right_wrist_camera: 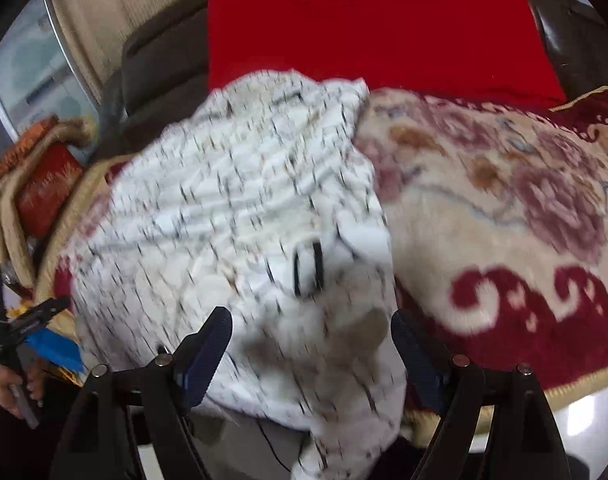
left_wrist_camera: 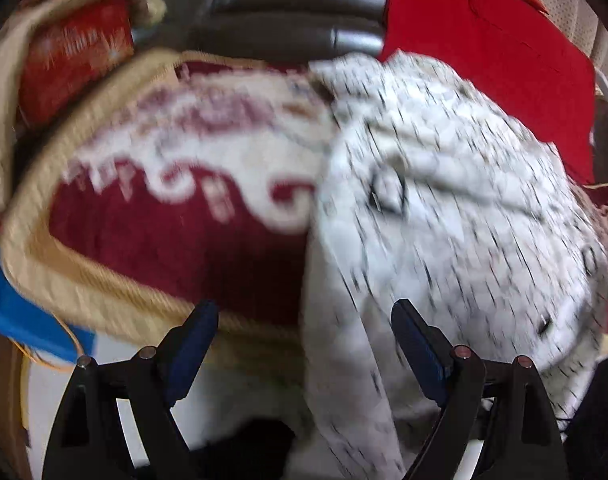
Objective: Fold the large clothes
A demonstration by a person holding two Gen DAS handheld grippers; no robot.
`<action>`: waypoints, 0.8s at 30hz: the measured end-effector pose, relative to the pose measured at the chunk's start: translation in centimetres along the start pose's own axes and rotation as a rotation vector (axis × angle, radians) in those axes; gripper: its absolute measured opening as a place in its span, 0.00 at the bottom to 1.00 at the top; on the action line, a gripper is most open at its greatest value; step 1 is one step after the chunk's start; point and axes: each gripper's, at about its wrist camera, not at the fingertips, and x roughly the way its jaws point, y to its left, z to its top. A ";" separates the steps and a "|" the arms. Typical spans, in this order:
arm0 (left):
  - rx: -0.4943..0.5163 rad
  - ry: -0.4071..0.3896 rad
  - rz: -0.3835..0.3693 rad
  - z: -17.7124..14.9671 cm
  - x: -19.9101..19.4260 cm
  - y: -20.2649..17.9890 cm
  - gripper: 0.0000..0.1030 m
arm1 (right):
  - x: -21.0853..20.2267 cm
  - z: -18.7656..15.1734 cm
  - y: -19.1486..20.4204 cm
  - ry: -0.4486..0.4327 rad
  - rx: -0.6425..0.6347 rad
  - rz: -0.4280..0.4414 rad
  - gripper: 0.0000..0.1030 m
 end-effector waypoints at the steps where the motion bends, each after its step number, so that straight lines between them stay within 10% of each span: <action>1: 0.004 0.032 -0.025 -0.8 0.5 -0.3 0.86 | 0.2 -0.4 0.1 0.020 -0.008 -0.014 0.82; 15: 0.058 0.203 -0.022 -4.5 5.2 -2.7 0.84 | 3.8 -7.5 -3.0 0.272 0.117 -0.047 0.82; 20: 0.036 0.254 -0.083 -5.1 6.5 -2.5 0.29 | 7.1 -9.0 -2.7 0.314 0.141 -0.105 0.80; 24: 0.008 0.252 -0.124 -4.9 6.4 -1.8 0.08 | 7.3 -9.4 -2.6 0.337 0.105 -0.119 0.14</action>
